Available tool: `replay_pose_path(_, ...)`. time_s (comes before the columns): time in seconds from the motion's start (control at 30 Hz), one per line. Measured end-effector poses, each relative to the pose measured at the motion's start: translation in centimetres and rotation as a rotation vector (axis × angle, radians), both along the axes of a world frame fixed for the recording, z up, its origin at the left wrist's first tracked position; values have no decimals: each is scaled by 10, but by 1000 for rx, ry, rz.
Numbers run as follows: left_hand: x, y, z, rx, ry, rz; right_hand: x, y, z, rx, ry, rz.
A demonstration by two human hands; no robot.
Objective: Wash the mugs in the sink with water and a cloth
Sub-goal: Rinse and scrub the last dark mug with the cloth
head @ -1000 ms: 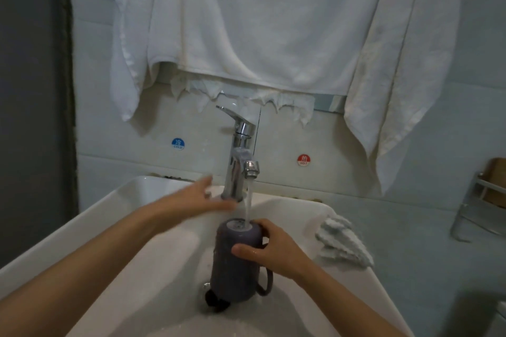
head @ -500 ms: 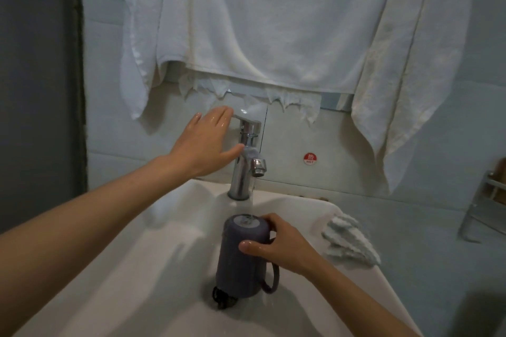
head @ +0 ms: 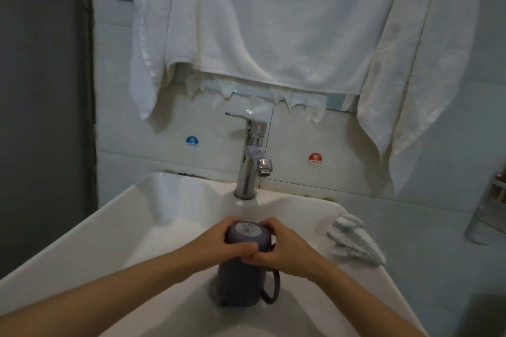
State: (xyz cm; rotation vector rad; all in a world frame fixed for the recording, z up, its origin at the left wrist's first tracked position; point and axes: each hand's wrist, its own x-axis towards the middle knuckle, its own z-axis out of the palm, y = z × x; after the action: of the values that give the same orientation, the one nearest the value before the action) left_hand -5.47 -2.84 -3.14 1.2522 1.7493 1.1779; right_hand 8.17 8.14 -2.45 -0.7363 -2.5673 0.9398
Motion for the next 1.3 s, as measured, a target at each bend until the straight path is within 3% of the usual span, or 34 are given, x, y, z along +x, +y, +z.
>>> replay_pose_path(0.13,-5,-12,15,14,-41,11,-2,-10,12,20,-16,13)
replay_pose_path(0.33,4,-24,70,528,0,113,5,-29,83,142,346,63)
replay_pose_path(0.4,6,-23,62,469,-33,75,7,-31,76,141,306,27)
replay_pose_path(0.5,14,-22,28,39,-91,1,10,-30,35,134,-100,-12)
replay_pose_path(0.53,16,-20,22,14,-72,8,12,-28,27,104,-114,-36)
replay_pose_path(0.67,19,-15,35,337,42,45,20,-27,37,98,222,-82)
replay_pose_path(0.73,19,-12,31,404,111,27,21,-32,35,80,314,-94)
replay_pose_path(0.87,16,-12,17,39,65,-122,26,-37,16,8,-4,-150)
replay_pose_path(1.0,18,-8,26,229,118,-31,26,-35,23,-66,266,-186)
replay_pose_path(1.1,22,-9,23,72,64,-166,24,-35,20,-142,133,-238)
replay_pose_path(1.3,9,5,12,140,241,-206,24,-23,26,-210,41,-186)
